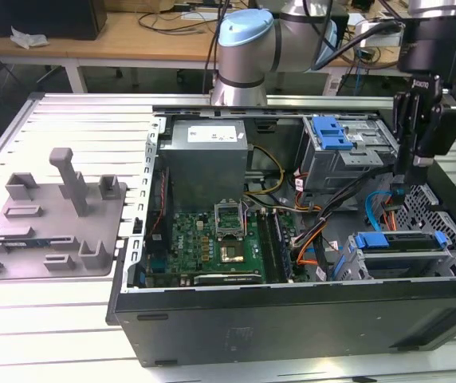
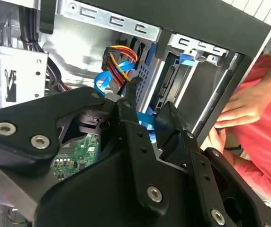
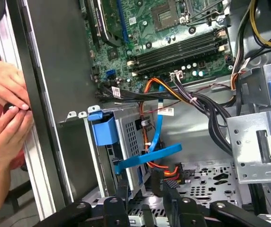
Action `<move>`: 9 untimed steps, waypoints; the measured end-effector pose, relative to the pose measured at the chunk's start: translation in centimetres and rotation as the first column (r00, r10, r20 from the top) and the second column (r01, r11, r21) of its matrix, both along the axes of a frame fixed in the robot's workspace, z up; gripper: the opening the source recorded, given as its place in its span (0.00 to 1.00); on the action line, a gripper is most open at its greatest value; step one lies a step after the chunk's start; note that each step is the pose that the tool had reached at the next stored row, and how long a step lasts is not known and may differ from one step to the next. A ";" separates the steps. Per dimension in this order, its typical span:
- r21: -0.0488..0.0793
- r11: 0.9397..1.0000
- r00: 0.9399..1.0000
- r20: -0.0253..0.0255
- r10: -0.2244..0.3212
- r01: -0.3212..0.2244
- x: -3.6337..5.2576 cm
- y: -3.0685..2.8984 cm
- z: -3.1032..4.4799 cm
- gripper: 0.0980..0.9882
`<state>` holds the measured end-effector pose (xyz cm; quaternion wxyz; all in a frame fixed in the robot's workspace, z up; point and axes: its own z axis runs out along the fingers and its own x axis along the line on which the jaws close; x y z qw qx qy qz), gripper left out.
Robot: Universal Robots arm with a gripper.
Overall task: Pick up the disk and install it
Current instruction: 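Insert the first disk wire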
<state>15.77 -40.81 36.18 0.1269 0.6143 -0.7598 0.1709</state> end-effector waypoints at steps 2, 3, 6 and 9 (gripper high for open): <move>-0.017 1.000 1.000 0.000 0.000 0.000 0.05 0.52 -0.15 0.37; -0.025 1.000 1.000 0.000 0.000 0.000 0.05 0.79 -0.22 0.37; -0.038 0.999 1.000 -0.001 0.000 0.000 0.04 1.35 -0.80 0.37; -0.039 0.999 1.000 -0.001 0.000 0.000 0.05 1.36 -1.33 0.37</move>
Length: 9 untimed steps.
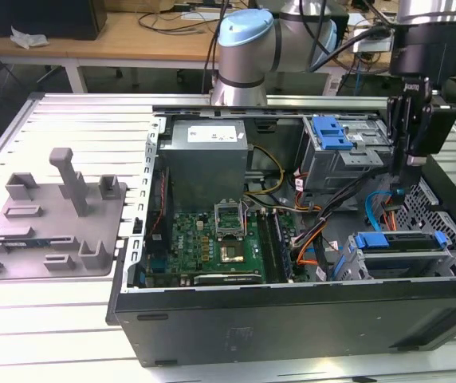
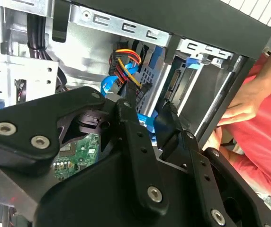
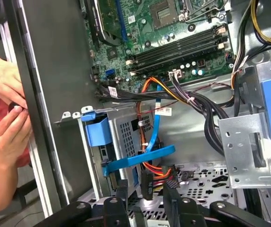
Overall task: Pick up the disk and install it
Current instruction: 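Insert the first disk wire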
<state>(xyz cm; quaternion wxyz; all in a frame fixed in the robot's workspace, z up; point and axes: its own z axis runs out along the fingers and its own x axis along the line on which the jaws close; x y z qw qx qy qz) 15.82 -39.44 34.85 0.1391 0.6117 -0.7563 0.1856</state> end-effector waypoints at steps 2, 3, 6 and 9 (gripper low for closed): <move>-0.001 1.000 1.000 0.000 0.000 0.000 0.00 0.00 -0.56 0.37; -0.003 1.000 1.000 0.000 0.000 0.000 0.00 0.00 -0.68 0.37; -0.010 1.000 1.000 0.000 0.000 0.000 0.00 0.00 -0.87 0.37; -0.016 1.000 1.000 0.003 0.000 0.000 -0.21 0.30 -0.90 0.27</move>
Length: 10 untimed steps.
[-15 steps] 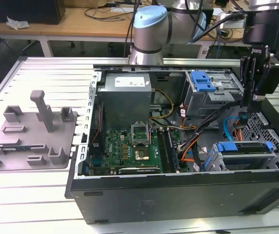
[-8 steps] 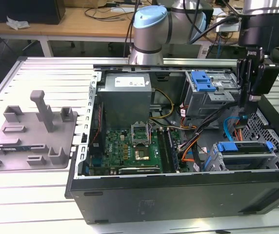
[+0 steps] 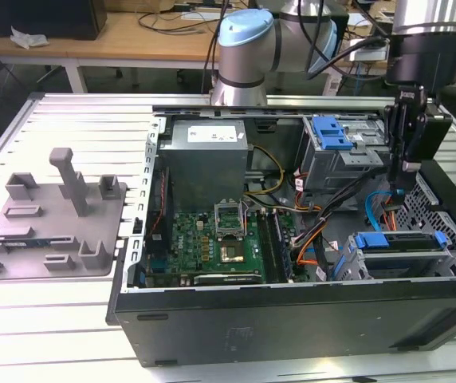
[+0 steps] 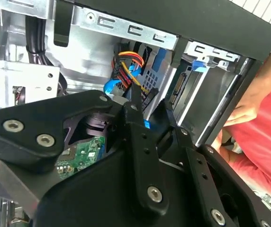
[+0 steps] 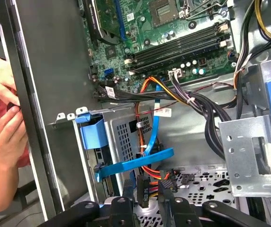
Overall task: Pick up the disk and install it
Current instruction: 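Insert the first disk wire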
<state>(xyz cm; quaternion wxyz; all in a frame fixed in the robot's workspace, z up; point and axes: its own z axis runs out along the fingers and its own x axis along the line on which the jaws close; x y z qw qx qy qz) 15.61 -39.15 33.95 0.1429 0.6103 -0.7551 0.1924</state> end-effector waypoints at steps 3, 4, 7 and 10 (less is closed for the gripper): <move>0.000 1.000 0.999 0.038 0.002 -0.002 -0.38 0.01 -0.03 0.27; -0.001 1.000 0.999 0.044 0.002 -0.002 -0.45 0.05 -0.06 0.27; -0.005 1.000 0.999 0.049 0.002 -0.002 -0.79 0.09 -0.20 0.27; -0.012 1.000 0.999 0.049 0.002 -0.002 -0.79 0.11 -0.21 0.27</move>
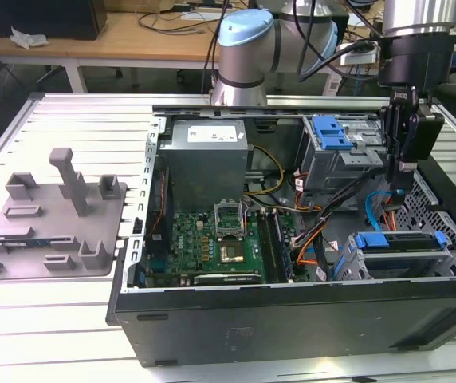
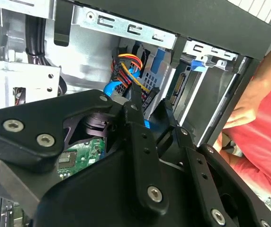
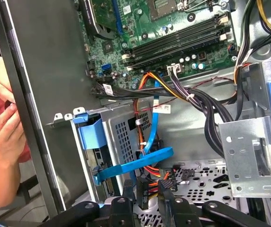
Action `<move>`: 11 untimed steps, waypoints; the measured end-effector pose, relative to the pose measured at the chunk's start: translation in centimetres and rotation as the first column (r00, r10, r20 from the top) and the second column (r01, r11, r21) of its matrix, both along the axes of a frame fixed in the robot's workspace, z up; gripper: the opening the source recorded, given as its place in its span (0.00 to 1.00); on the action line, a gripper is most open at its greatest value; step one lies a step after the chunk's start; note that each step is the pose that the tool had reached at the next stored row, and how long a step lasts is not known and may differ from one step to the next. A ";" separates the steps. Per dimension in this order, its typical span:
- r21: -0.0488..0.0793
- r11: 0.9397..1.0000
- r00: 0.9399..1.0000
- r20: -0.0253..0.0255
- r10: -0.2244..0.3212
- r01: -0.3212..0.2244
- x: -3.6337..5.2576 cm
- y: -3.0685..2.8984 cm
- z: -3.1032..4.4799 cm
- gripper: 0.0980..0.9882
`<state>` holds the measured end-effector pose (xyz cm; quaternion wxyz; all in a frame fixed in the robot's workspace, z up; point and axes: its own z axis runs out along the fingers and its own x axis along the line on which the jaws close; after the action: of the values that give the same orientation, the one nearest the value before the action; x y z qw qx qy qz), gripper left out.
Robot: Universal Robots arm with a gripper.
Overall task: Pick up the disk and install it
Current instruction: 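Insert the first disk wire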
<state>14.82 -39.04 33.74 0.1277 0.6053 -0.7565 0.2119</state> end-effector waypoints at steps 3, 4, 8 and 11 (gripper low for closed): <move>0.000 1.000 1.000 0.000 0.000 0.000 0.00 0.00 -0.01 0.27; 0.000 1.000 1.000 0.000 0.000 0.000 0.00 0.00 -0.01 0.27; -0.009 1.000 1.000 -0.009 0.000 0.000 0.08 0.00 -0.06 0.27; -0.022 1.000 1.000 -0.016 0.000 0.000 0.11 0.00 -0.14 0.27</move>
<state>14.93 -39.04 33.60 0.1404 0.6056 -0.7532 0.2152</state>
